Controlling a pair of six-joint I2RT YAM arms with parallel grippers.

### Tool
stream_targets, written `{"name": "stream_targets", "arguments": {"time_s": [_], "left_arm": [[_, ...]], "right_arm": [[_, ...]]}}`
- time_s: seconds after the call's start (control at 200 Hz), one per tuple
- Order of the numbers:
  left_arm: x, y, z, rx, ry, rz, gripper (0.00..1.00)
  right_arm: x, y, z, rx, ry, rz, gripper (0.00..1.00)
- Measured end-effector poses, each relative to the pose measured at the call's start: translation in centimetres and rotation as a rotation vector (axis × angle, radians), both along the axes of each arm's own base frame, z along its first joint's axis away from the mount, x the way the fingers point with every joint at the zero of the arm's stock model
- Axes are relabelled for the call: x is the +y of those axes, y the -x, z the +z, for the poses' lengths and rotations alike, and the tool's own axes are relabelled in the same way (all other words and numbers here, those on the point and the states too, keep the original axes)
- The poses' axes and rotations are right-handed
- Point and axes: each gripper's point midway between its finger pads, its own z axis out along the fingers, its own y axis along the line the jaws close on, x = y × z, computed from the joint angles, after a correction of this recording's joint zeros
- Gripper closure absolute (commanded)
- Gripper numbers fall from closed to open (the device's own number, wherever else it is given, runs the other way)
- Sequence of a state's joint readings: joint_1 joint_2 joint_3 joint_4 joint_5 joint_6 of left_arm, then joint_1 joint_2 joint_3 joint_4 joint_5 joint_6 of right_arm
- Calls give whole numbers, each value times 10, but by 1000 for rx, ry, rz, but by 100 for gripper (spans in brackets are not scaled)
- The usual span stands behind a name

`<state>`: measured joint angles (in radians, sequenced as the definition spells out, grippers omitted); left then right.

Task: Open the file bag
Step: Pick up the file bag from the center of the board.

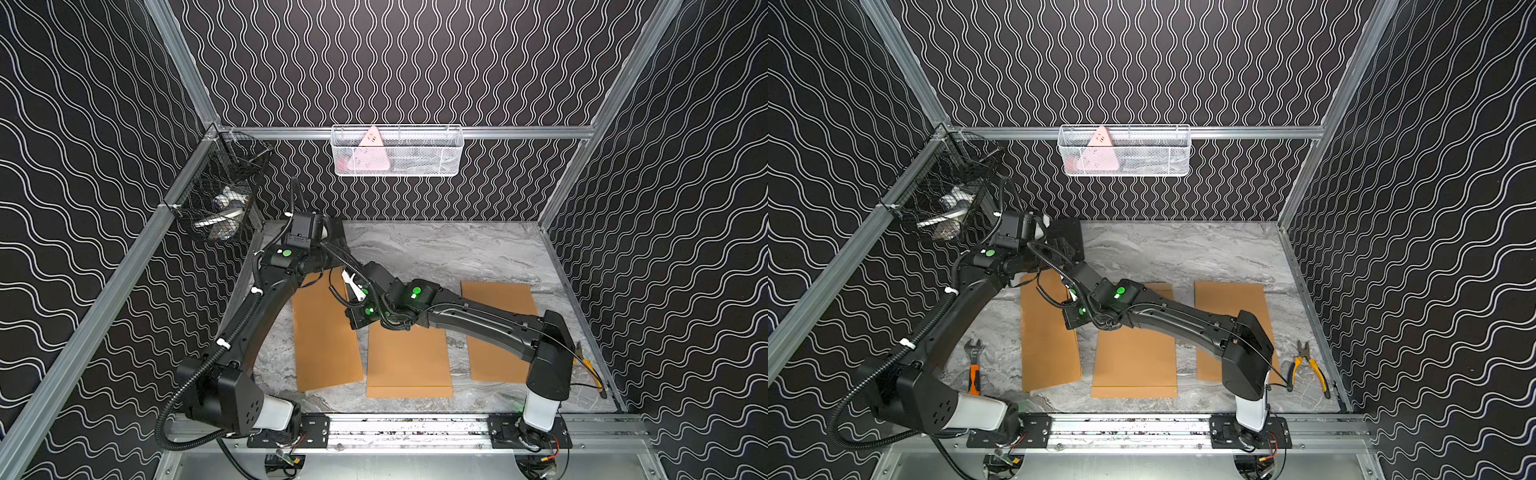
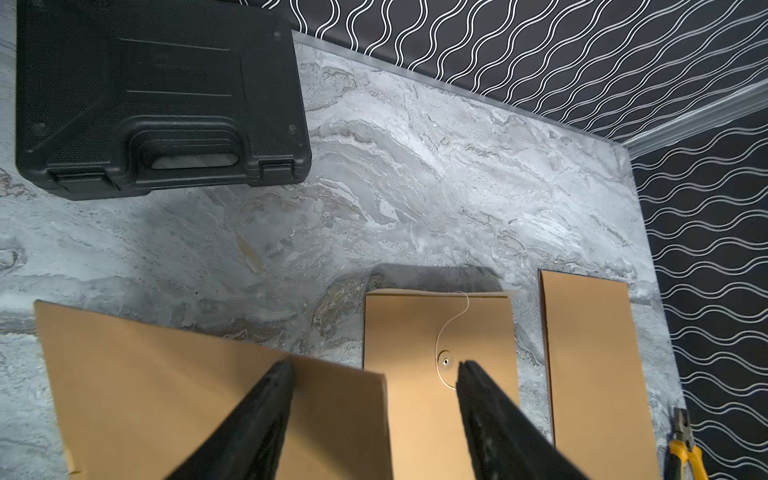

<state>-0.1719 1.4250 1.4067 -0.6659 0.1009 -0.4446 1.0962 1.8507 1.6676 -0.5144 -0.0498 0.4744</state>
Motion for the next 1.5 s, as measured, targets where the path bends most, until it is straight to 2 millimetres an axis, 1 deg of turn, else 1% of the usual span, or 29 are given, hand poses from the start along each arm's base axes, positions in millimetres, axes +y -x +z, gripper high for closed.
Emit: {"name": "stream_targets", "arguments": {"time_s": [0.11, 0.295, 0.49, 0.601, 0.721, 0.941, 1.086, 1.191, 1.381, 1.501], "left_arm": [[-1, 0, 0, 3, -12, 0, 37], [0, -1, -2, 12, -27, 4, 45], [0, 0, -5, 28, -40, 3, 58], [1, 0, -6, 31, -53, 0, 62], [1, 0, -3, 25, -55, -2, 63], [2, -1, -4, 26, -62, 0, 65], [3, -2, -3, 26, -65, 2, 63], [3, -1, -2, 27, -66, 2, 64], [5, -1, -3, 30, -81, 6, 78], [5, -1, -5, 34, -91, -2, 83]], "right_arm": [[1, -1, 1, -2, -2, 0, 100], [1, -2, 0, -8, 1, -2, 100], [2, -3, -2, -9, 5, 0, 100], [2, -3, -2, -10, 4, 1, 100], [3, -3, -3, -10, 4, 1, 100], [5, -4, -1, -16, -3, 3, 100], [5, -4, 0, -17, -3, 3, 100], [6, -4, 0, -20, -5, 5, 100], [6, -5, 1, -21, -7, 5, 100], [7, -4, 1, -21, -7, 7, 100]]}}
